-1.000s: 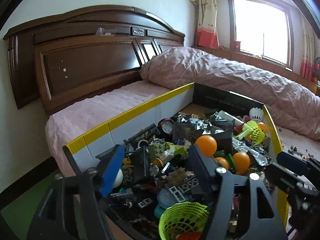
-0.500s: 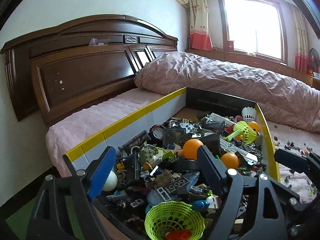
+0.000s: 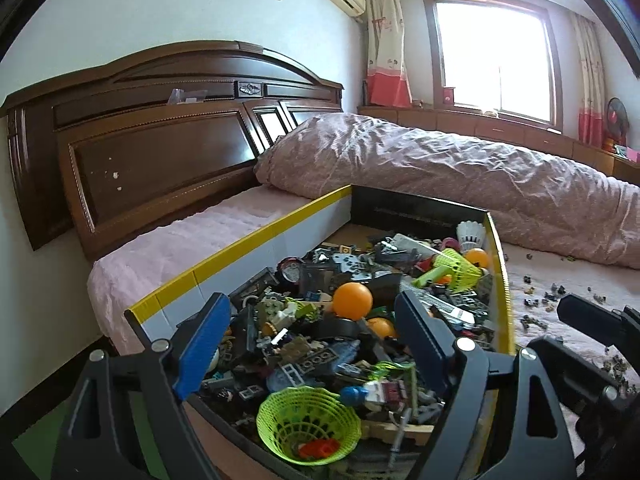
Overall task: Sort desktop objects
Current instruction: 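Open the left gripper over the box to release the grey piece, then move the left gripper back to the pieces on the bed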
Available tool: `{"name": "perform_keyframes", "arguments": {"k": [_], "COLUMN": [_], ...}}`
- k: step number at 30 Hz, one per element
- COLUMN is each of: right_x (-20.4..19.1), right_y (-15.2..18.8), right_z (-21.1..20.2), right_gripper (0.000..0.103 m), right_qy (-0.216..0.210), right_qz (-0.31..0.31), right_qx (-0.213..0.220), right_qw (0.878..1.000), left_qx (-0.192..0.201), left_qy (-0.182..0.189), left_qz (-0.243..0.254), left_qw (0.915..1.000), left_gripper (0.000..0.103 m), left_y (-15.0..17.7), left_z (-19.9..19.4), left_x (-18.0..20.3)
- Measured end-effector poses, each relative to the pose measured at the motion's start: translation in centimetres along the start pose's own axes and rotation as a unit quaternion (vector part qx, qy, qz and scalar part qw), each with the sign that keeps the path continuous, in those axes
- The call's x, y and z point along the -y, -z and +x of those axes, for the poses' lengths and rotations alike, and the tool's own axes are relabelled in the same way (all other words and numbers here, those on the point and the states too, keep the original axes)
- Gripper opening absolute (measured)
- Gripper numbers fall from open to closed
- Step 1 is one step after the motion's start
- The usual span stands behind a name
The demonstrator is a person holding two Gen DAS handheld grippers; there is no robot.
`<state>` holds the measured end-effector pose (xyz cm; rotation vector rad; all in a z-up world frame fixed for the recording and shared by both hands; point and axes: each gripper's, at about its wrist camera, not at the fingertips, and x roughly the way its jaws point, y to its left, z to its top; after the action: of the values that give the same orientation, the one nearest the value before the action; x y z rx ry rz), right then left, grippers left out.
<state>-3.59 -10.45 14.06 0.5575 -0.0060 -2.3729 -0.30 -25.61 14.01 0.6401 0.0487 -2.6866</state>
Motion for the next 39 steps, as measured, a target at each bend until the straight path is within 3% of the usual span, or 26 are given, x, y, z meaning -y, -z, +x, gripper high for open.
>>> {"name": "perform_keyframes", "arguments": {"k": [13, 24, 31, 37, 39], "right_x": [2.6, 5.9, 10.1, 12.4, 12.7], "right_y": [1.7, 5.8, 9.0, 12.2, 13.1], "right_z": [-5.7, -12.1, -16.4, -20.8, -22.0], "right_gripper": [0.066, 0.066, 0.066, 0.067, 0.074], "right_qy": [0.031, 0.091, 0.146, 0.21, 0.23], "right_qz": [0.039, 0.071, 0.124, 0.146, 0.146], "right_qx": [0.016, 0.018, 0.015, 0.028, 0.033], "right_qw": [0.999, 0.993, 0.981, 0.966, 0.962], "left_qx": [0.001, -0.035, -0.053, -0.079, -0.096], "left_qy": [0.033, 0.096, 0.144, 0.198, 0.211], "left_qz": [0.018, 0.021, 0.039, 0.037, 0.038], "left_qw": [0.9993, 0.9945, 0.9875, 0.9763, 0.9721], "left_gripper": [0.086, 0.086, 0.086, 0.086, 0.086], "left_y": [0.8, 3.5, 5.8, 8.8, 10.0], "left_z": [-3.6, -5.9, -7.5, -8.4, -8.2], "left_x": [3.4, 8.1, 12.1, 14.7, 15.6]}}
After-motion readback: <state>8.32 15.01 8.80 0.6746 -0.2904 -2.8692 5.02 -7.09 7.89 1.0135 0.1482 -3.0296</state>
